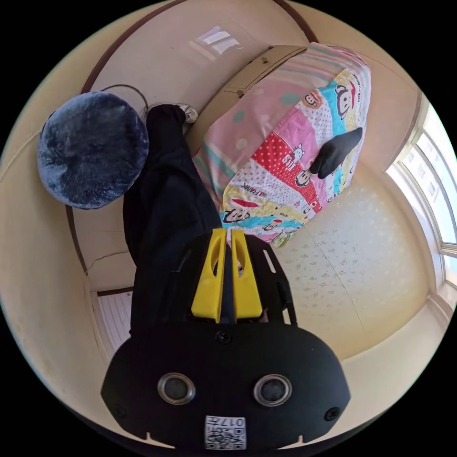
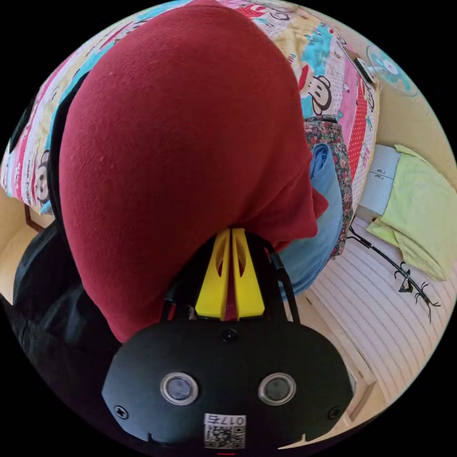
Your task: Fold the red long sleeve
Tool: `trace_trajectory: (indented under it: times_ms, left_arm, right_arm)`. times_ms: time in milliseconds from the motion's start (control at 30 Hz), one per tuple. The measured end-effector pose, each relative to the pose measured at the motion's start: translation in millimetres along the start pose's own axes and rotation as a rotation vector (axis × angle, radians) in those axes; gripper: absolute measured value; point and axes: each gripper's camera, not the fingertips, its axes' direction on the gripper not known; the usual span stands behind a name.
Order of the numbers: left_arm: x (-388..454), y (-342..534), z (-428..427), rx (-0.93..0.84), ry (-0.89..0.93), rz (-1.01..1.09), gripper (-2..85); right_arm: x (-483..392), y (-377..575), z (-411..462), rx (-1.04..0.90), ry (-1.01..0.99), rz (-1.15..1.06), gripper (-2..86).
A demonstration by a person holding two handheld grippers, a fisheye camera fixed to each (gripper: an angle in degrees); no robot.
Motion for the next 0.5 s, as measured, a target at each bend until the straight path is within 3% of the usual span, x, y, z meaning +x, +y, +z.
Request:
trace_trajectory:
  times_ms: [167,267,333,433,500]
  left_arm:
    - [4.1,27.4,-24.6,-0.001,-0.012,-0.133,-0.2]
    - [6.0,30.0,-28.7,0.005,0.034,-0.175,-0.3]
    - [12.7,27.5,-26.3,-0.011,0.04,-0.165,-0.3]
    - [27.5,25.8,-16.5,-0.073,-0.03,-0.174,-0.3]
    - [37.3,23.8,-10.2,-0.094,-0.081,-0.192,-0.4]
  right_arm:
    - [-19.3,47.5,-0.9,0.104,-0.007,-0.021,0.4]
    - [-19.2,76.9,-4.9,-0.019,0.046,0.151,0.3]
    - [-19.4,100.0,-20.6,0.021,0.063,0.24,0.3]
    - [-15.6,141.6,-63.4,0.145,0.062,0.471,0.2]
    - [-21.4,178.8,-109.0,0.341,-0.018,0.578,0.2]
